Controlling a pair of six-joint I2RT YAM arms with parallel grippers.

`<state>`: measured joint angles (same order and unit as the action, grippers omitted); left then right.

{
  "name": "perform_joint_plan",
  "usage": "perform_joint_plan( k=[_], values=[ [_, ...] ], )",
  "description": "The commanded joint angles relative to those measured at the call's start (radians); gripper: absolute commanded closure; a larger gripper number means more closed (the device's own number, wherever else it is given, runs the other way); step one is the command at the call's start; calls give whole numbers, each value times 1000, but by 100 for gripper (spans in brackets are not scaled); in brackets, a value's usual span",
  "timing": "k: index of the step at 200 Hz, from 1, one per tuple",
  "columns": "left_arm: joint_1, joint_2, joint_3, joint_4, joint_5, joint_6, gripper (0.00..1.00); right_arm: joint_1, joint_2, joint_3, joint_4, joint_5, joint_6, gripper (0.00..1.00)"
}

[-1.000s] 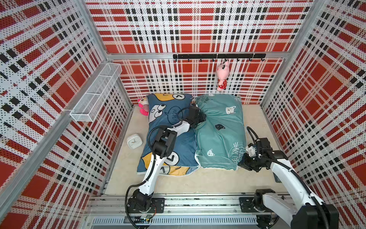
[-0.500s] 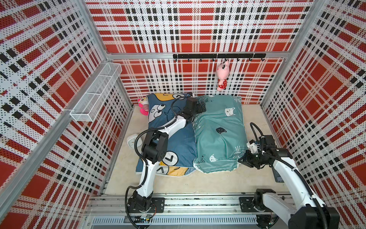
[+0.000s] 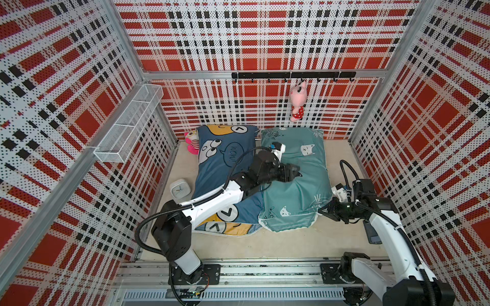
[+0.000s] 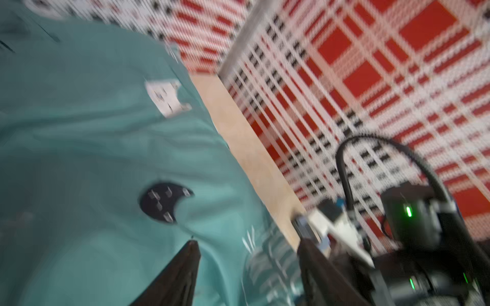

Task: Zip up pillowcases
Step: Zip the zipper on the pillowcase.

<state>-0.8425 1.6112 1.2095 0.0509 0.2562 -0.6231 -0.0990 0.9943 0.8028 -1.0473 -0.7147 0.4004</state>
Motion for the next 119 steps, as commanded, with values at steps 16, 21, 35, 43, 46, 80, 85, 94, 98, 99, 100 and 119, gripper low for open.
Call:
perform_joint_plan(
  k=[16, 21, 35, 43, 46, 80, 85, 94, 98, 99, 100, 119],
  values=[
    [-96, -24, -238, 368, 208, -290, 48, -37, -6, -23, 14, -125, -17, 100],
    [-113, -18, -247, 388, 210, -307, 51, -38, -6, -28, 17, -130, -18, 100],
    [-148, 1, -282, 472, 226, -363, 55, -46, -10, -33, 23, -128, -11, 100],
    [-158, 10, -309, 541, 239, -406, 58, -51, -14, -32, 27, -124, -10, 100],
    [-162, 14, -320, 566, 243, -422, 59, -55, -13, -33, 29, -124, -8, 100],
    [-173, 67, -407, 813, 271, -568, 67, -92, 0, -53, 40, -162, -26, 100],
    [-178, 79, -407, 822, 272, -572, 68, -99, 5, -58, 42, -172, -27, 100],
    [-185, 102, -408, 842, 273, -586, 70, -104, 8, -64, 47, -187, -31, 100],
    [-187, 111, -409, 858, 274, -595, 70, -106, 10, -66, 49, -192, -31, 100],
    [-188, 114, -410, 862, 275, -598, 70, -106, 9, -66, 49, -194, -32, 100],
    [-188, 116, -410, 866, 276, -599, 70, -106, 9, -66, 49, -194, -32, 100],
    [-190, 158, -413, 953, 281, -647, 72, -107, 11, -70, 53, -204, -32, 100]
  ],
)
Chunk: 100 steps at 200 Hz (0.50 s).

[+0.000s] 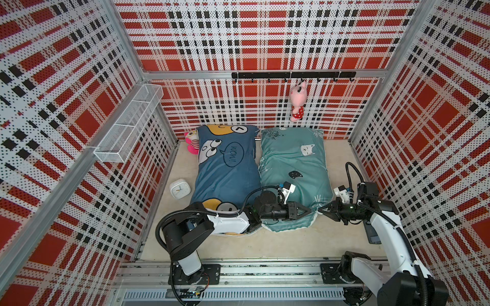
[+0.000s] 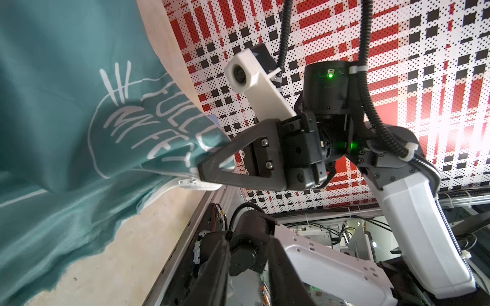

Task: Zip up pillowcases
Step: Zip the zipper on the pillowcase.

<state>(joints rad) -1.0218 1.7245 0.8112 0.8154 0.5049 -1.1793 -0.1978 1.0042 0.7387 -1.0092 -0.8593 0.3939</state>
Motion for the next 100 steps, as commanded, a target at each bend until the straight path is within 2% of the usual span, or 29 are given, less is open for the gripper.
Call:
perform_joint_plan(
  k=[1, 34, 69, 100],
  values=[
    [-11, 47, -16, 191, 31, -93, 72, -9, 1, -5, 16, -61, -25, 100],
    [-6, 88, -7, 208, 5, -104, 72, -9, -5, -7, 15, -93, -24, 100],
    [-3, 123, -1, 208, -21, -110, 61, -9, -11, -13, 24, -126, -18, 100],
    [-7, 153, 16, 209, -34, -113, 60, -9, -20, -16, 39, -152, -5, 100]
  ],
)
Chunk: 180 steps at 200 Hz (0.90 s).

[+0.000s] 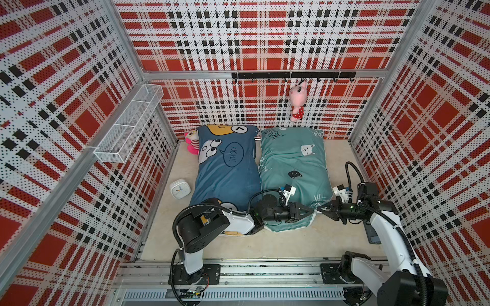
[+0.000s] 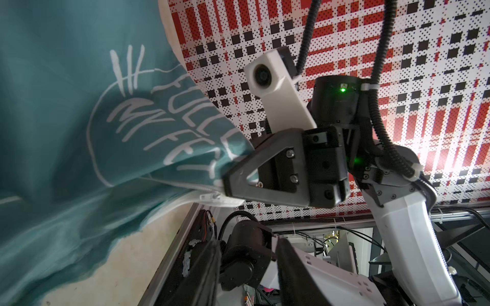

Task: Zip up pillowcases
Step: Zip the zipper on the pillowcase.

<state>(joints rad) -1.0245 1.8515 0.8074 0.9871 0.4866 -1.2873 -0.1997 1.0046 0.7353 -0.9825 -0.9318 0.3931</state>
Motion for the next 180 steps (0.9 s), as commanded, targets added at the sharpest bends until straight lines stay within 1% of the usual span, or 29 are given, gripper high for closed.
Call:
perform_joint_plan(
  k=[1, 104, 180],
  values=[
    [-5, 27, 20, 38, -16, -5, 60, -8, -22, -14, 13, -81, -3, 100],
    [-13, 85, 76, 39, -25, -10, 60, -7, -34, -44, 38, -116, 13, 100],
    [-16, 92, 91, 39, -28, -13, 67, -7, -32, -50, 43, -105, 12, 100]
  ],
)
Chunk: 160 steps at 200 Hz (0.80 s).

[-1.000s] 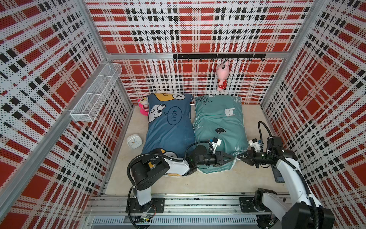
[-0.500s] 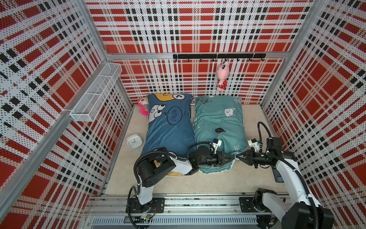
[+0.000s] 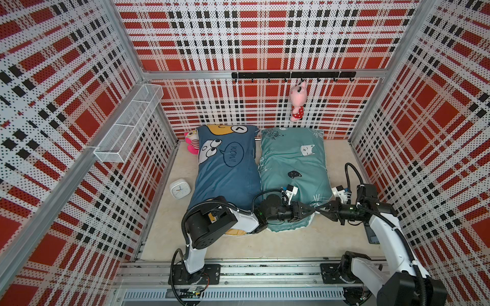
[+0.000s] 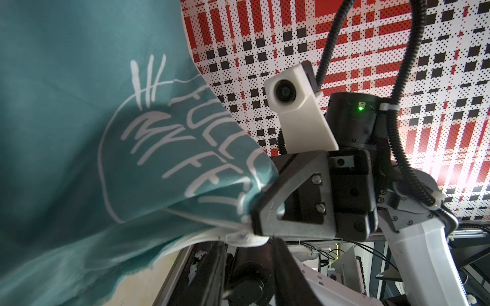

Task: Zip up pillowcases
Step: Zip the zipper on the pillowcase.

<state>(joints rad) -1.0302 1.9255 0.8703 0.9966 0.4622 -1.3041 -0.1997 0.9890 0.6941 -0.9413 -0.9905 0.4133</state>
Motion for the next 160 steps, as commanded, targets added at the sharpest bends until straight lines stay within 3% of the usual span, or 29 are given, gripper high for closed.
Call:
perform_joint_plan(
  k=[1, 92, 119, 160],
  values=[
    [-10, 18, 27, 30, -3, 4, 67, -7, -16, -8, 2, -47, -8, 100],
    [-13, 42, 36, 31, -14, 6, 51, -5, -27, -13, 6, -65, -4, 100],
    [-13, 49, 53, 31, -17, 6, 51, -4, -34, -26, 13, -68, 3, 100],
    [-14, 39, 54, 33, -14, 4, 62, -3, -34, -30, 13, -36, 4, 100]
  ],
)
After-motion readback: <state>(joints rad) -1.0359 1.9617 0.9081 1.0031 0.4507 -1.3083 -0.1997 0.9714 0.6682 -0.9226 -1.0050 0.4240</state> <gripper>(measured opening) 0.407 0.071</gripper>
